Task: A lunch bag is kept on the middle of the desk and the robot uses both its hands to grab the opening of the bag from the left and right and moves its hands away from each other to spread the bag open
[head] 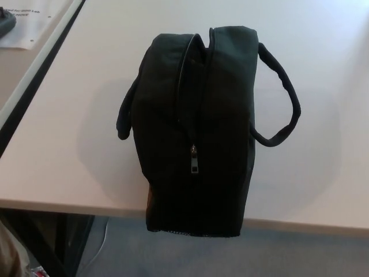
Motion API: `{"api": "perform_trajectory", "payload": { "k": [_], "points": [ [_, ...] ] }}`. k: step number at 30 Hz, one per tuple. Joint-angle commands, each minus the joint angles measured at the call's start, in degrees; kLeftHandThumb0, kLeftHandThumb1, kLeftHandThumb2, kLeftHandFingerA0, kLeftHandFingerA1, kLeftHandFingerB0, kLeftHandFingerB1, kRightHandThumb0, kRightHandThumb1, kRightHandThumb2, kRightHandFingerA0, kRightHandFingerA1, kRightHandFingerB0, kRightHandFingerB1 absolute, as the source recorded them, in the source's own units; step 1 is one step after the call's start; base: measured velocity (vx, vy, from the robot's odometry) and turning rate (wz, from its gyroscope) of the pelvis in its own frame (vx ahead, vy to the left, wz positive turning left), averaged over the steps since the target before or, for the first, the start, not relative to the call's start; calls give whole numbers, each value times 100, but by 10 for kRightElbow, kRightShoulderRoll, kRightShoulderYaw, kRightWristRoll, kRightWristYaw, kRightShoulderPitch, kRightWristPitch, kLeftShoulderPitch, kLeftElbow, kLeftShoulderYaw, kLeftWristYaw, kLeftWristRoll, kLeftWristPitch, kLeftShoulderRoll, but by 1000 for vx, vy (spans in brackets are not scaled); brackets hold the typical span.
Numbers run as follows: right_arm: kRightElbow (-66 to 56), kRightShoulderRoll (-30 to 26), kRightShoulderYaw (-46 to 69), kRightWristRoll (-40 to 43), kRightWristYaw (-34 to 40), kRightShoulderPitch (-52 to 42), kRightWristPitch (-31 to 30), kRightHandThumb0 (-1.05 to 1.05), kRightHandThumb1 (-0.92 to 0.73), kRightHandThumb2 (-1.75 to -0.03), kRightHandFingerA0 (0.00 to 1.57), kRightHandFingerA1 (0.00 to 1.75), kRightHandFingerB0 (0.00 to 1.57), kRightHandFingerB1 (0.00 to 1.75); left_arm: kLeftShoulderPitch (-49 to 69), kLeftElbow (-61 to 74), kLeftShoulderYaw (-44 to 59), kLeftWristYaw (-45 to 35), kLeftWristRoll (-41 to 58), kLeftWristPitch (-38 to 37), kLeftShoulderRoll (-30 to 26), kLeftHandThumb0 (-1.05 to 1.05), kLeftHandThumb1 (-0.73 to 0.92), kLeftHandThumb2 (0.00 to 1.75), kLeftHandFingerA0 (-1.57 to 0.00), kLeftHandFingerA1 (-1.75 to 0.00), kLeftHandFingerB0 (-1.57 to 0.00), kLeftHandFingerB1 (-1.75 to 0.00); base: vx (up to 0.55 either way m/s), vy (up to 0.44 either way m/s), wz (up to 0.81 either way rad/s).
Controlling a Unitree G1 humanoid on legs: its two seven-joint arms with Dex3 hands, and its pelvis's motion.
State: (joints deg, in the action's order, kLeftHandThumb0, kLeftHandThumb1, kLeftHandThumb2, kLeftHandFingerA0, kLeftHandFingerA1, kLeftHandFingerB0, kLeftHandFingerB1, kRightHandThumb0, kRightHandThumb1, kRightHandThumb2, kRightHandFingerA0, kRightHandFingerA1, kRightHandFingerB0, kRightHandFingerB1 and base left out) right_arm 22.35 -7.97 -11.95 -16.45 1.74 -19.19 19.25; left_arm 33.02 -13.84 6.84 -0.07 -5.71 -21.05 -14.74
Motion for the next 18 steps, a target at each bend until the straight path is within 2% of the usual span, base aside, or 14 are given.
{"api": "perform_trajectory", "payload": {
  "k": [1,6,7,8,9,12,13,14,17,18],
  "points": [
    [-65,-11,-10,-61,89,-25,165,-32,-48,-55,24,32,12,27,52,92,39,-5,-2,-171,-34,-24,47,54,-35,-35,-17,-28,0,0,0],
    [-59,-14,19,-70,134,-5,201,-29,-49,-56,21,31,12,25,60,125,74,23,-20,-202,-25,-19,47,55,-31,-32,-16,-28,0,0,0],
    [-69,-26,40,-85,159,10,219,-31,-51,-56,19,31,12,27,58,130,108,45,-32,-239,-26,-9,47,54,-29,-33,-18,-28,0,0,0],
    [-72,-30,49,-91,171,16,227,-31,-51,-56,19,31,12,27,57,132,123,54,-37,-256,-26,-9,47,54,-29,-33,-18,-28,0,0,0],
    [-103,-55,88,-122,207,36,232,-34,-50,-56,17,30,13,27,25,105,188,108,-84,-334,-34,-12,44,54,-31,-33,-29,-31,0,0,0],
    [-120,-72,122,-132,226,56,254,-35,-46,-59,13,33,13,30,-3,95,240,141,-120,-371,-44,-9,43,53,-34,-35,-30,-32,0,0,0],
    [-161,-100,166,-147,239,77,253,-34,-47,-59,13,32,13,29,-36,94,282,150,-107,-379,-64,-6,41,52,-36,-35,-31,-32,0,0,0],
    [-181,-115,191,-157,248,92,252,-33,-48,-59,15,31,15,30,-54,96,307,157,-112,-377,-82,-8,29,77,-29,-54,-16,-47,0,0,0],
    [-220,-145,238,-174,261,122,242,-30,-51,-56,18,29,14,27,-89,102,353,163,-118,-366,-120,-9,30,77,-29,-54,-16,-47,0,0,0],
    [-241,-163,264,-156,244,150,232,-30,-52,-57,19,30,13,27,-119,91,371,160,-105,-360,-153,-10,44,53,-39,-36,-29,-31,0,0,0]
  ]
}}
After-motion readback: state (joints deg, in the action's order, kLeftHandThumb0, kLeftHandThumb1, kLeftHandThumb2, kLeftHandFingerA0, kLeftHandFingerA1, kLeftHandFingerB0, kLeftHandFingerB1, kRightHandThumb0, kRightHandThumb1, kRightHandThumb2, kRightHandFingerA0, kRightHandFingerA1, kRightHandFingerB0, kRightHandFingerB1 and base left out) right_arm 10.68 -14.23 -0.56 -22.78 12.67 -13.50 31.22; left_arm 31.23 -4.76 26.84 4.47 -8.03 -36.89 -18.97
